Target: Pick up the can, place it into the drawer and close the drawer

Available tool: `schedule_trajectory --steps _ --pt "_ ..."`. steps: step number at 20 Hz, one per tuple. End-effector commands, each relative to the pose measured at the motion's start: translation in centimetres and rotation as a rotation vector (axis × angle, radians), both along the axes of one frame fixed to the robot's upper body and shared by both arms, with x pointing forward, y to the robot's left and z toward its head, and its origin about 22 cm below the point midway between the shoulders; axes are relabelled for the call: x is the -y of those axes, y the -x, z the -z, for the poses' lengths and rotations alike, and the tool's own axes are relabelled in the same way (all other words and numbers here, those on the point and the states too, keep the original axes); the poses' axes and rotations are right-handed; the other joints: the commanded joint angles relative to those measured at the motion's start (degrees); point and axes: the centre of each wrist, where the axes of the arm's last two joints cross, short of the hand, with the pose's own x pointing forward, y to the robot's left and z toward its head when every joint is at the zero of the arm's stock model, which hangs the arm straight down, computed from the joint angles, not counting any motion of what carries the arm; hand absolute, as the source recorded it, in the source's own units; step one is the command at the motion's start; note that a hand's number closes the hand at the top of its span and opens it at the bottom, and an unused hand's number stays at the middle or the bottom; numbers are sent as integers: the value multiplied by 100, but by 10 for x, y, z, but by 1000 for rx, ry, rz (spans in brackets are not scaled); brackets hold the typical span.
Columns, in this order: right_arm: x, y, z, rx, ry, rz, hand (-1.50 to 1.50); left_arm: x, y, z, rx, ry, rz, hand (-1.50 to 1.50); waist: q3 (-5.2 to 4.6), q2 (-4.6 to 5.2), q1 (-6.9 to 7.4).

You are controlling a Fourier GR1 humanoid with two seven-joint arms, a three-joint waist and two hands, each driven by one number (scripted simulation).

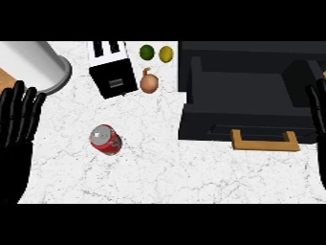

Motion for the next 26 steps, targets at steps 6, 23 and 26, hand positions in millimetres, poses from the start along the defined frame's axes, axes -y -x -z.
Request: schedule_trajectory --steps 6,23,26 --pt "-6 -4 -1 45 18 -14 -150 28 -4 -11 95 40 708 -150 83 9 -271" --pt "55 38 46 -317 -21 101 -150 -32 -2 -5 -342 -95 599 -150 103 -5 -169" --pt "27 38 48 -309 -22 118 -150 -45 3 -7 -355 -91 557 -150 101 -5 -159"
